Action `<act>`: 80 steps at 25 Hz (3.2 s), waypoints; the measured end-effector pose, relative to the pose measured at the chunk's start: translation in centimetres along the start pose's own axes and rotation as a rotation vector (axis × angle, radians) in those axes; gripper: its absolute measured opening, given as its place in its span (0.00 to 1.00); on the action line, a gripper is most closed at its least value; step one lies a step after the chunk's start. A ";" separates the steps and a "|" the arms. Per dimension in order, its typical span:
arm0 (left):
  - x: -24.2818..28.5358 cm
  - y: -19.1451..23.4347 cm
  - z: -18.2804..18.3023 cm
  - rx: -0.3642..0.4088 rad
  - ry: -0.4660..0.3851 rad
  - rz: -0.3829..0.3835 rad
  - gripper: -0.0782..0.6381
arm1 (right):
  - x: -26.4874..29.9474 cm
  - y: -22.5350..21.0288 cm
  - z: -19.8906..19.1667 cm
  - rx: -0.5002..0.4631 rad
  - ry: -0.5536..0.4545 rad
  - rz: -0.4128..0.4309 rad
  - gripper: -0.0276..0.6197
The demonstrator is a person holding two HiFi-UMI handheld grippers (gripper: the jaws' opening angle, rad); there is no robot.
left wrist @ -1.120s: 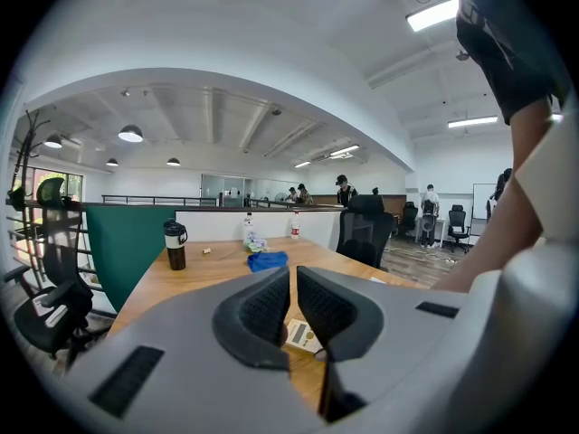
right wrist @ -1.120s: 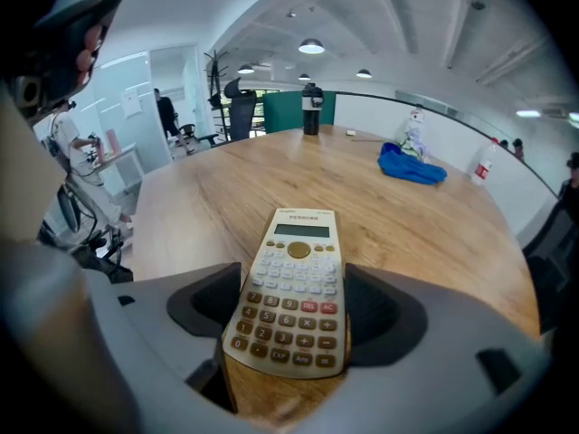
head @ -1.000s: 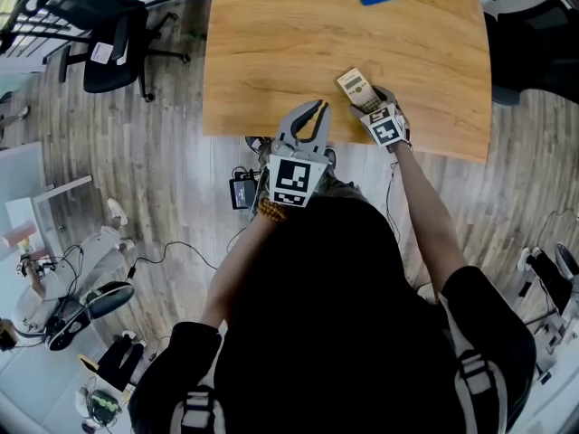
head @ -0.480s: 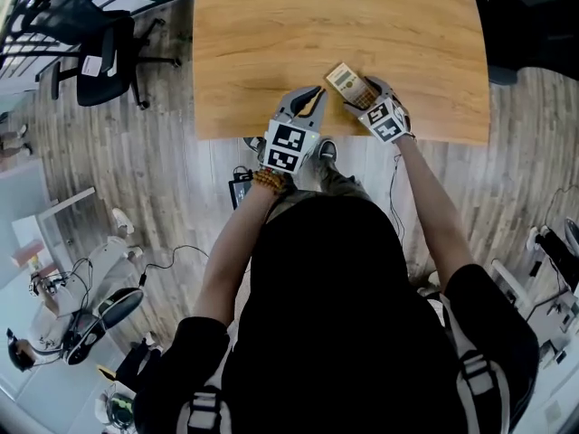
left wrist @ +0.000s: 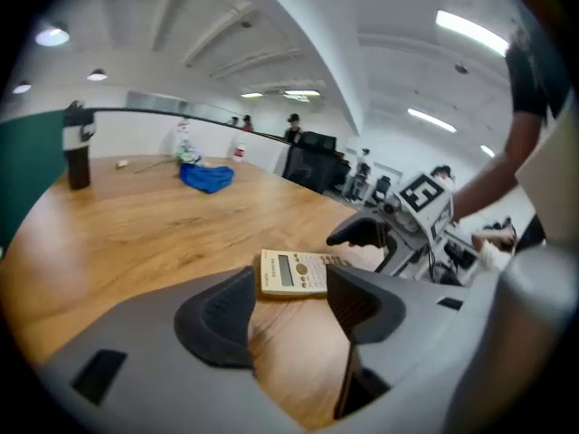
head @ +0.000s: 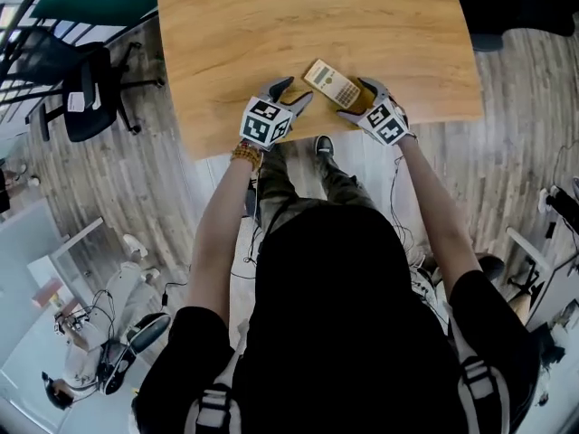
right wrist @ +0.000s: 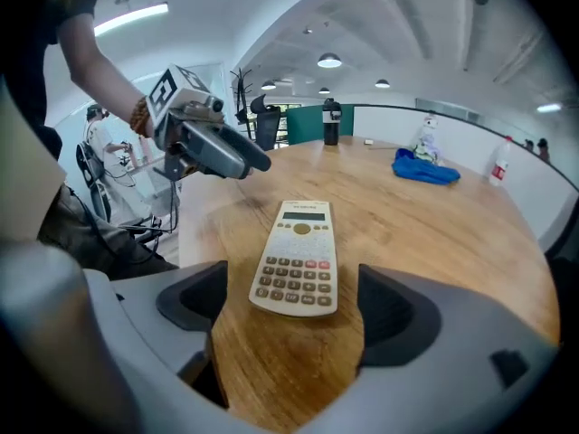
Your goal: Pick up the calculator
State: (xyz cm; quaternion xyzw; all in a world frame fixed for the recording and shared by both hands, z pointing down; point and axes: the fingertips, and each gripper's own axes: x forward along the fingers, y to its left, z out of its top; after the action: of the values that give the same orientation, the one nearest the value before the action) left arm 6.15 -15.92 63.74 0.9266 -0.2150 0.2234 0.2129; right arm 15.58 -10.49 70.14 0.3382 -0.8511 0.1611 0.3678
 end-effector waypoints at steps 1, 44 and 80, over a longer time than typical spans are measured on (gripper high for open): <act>0.4 -0.1 -0.2 0.087 0.030 -0.034 0.47 | -0.1 0.1 -0.3 -0.013 0.000 0.005 0.77; 7.4 -2.1 -4.1 0.425 0.250 -0.136 0.50 | 0.6 -0.5 -2.6 0.067 0.058 -0.057 0.64; 3.2 -7.9 7.1 0.211 -0.131 -0.059 0.14 | -1.1 -0.6 -0.3 -0.032 -0.082 -0.118 0.64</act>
State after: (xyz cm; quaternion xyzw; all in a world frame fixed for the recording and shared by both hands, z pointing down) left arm 14.95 -13.96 57.25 0.9623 -0.1764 0.1774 0.1062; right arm 16.72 -10.27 69.51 0.3884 -0.8464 0.1116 0.3469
